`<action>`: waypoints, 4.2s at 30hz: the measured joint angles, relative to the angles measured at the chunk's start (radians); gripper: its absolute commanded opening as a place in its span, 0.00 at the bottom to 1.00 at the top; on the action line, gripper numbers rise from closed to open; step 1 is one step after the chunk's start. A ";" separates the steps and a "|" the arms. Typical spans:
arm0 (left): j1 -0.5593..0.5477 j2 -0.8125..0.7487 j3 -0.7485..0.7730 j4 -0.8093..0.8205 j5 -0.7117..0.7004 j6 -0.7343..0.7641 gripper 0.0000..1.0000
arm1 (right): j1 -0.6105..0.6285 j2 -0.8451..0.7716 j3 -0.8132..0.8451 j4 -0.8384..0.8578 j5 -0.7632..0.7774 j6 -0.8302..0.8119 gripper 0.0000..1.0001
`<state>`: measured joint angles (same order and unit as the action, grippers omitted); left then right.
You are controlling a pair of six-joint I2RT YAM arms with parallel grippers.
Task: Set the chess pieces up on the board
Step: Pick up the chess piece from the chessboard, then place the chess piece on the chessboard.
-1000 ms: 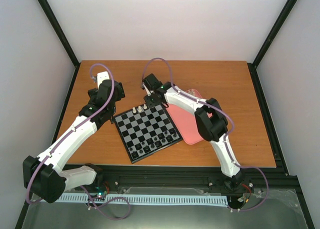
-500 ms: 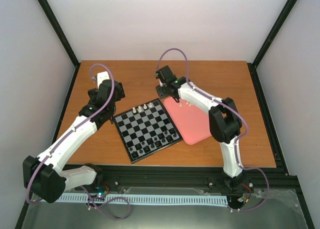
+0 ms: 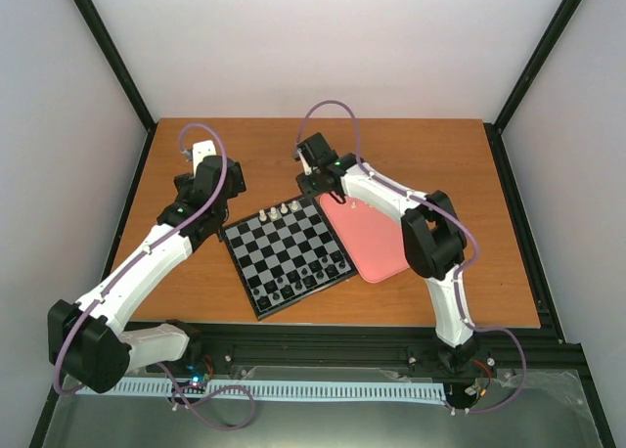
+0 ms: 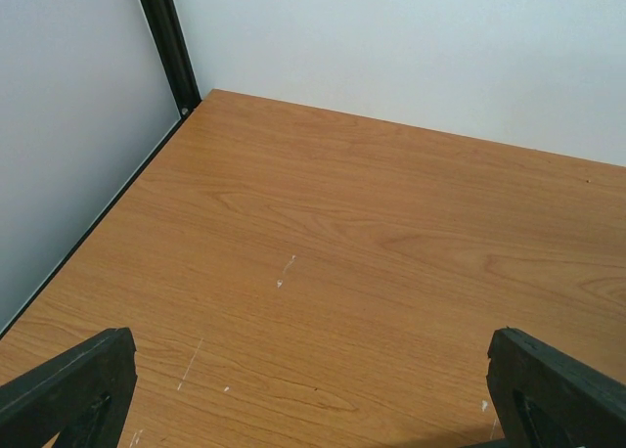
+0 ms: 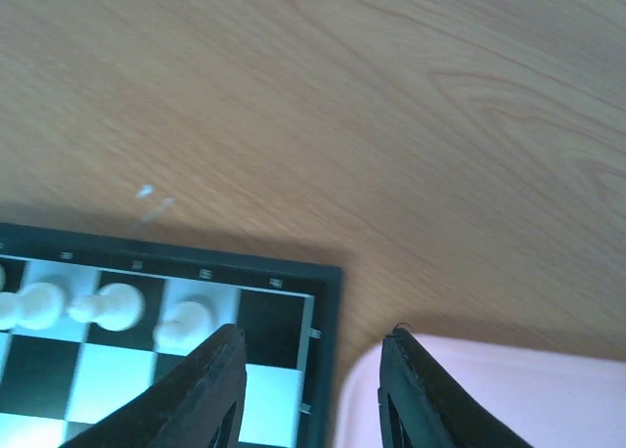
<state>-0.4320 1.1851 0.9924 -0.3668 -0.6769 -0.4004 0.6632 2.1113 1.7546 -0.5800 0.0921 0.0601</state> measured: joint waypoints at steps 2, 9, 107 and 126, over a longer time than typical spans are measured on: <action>0.000 0.000 0.000 0.000 0.000 0.000 1.00 | 0.019 0.026 0.032 -0.004 -0.014 -0.005 0.38; 0.000 0.000 0.000 0.000 0.000 0.000 1.00 | 0.040 0.132 0.118 -0.035 -0.049 -0.016 0.37; 0.000 -0.065 0.000 -0.001 0.000 0.000 1.00 | 0.118 0.150 0.210 -0.112 -0.007 -0.032 0.07; 0.000 -0.209 0.000 -0.014 0.001 -0.007 1.00 | 0.268 0.201 0.411 -0.137 -0.149 -0.064 0.07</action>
<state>-0.4320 0.9764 0.9924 -0.3805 -0.6762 -0.4076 0.9310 2.3123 2.1654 -0.7170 -0.0570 -0.0040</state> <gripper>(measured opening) 0.998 0.082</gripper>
